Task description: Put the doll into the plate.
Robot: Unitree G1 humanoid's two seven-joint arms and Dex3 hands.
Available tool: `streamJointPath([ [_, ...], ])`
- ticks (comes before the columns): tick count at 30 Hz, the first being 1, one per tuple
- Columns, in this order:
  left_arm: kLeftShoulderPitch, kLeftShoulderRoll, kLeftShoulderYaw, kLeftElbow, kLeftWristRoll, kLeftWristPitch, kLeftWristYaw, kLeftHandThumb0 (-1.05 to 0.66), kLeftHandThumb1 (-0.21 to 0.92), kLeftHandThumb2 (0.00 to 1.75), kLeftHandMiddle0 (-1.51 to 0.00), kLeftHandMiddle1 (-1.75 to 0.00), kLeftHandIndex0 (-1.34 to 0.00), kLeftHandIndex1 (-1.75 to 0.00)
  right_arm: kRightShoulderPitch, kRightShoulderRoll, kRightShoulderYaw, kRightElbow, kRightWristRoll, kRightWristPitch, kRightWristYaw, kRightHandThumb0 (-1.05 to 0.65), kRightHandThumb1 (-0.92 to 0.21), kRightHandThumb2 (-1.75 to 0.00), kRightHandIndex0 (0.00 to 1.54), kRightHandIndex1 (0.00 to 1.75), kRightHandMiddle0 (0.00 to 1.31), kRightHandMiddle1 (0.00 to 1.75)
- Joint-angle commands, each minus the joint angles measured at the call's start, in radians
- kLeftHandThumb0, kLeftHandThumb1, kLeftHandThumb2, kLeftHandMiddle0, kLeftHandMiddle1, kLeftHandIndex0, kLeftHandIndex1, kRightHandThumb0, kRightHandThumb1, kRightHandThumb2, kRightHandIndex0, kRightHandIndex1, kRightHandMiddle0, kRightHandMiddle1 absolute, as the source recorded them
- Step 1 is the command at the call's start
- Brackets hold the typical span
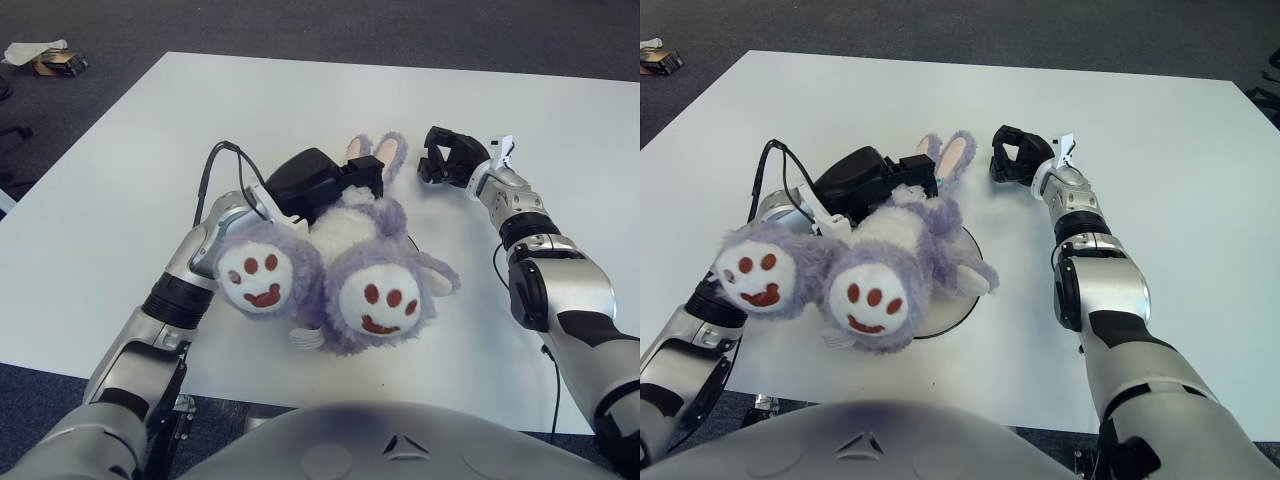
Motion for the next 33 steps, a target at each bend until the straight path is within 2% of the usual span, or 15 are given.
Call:
streamJointPath([
  [1,-0.014,-0.003,-0.002,-0.001,0.020,-0.005,0.017,-0.60,0.06,1.64,-1.33,-1.75,-0.84,-1.75,0.125,0.024,0.023,0.099,-0.067,0.061,-0.036,-0.01,-0.11,-1.55,0.65,1.75,0.64,1.75],
  [14,-0.001,-0.006,-0.011,-0.012,0.063,0.033,0.014,-0.54,0.17,1.49,-1.33,-1.75,-0.73,-1.75,0.129,0.024,0.019,0.112,-0.067,0.043,-0.026,-0.01,-0.09,-1.57,0.66,1.75,0.65,1.75],
  [20,-0.002,-0.005,-0.012,-0.009,0.097,0.024,0.032,-0.51,0.24,1.41,-1.24,-1.75,-0.67,-1.75,0.131,0.022,0.018,0.113,-0.068,0.033,-0.012,-0.01,-0.06,-1.61,0.69,1.75,0.68,1.75],
  [25,0.005,-0.007,-0.015,-0.025,0.095,0.062,0.006,-0.50,0.28,1.35,-1.20,-1.75,-0.64,-1.75,0.133,0.019,0.019,0.113,-0.071,0.021,-0.007,-0.01,-0.06,-1.61,0.69,1.75,0.68,1.75],
  [28,0.016,-0.018,-0.017,-0.040,0.096,0.097,-0.003,-0.47,0.34,1.28,-1.13,-1.75,-0.59,-1.75,0.134,0.016,0.024,0.113,-0.077,0.011,0.000,-0.01,-0.07,-1.60,0.68,1.75,0.67,1.75],
  [33,0.027,-0.037,-0.022,-0.047,0.112,0.103,0.035,-0.44,0.45,1.13,-1.02,-1.75,-0.50,-1.75,0.135,0.006,0.031,0.106,-0.081,0.008,0.026,-0.01,-0.08,-1.59,0.67,1.75,0.66,1.75],
])
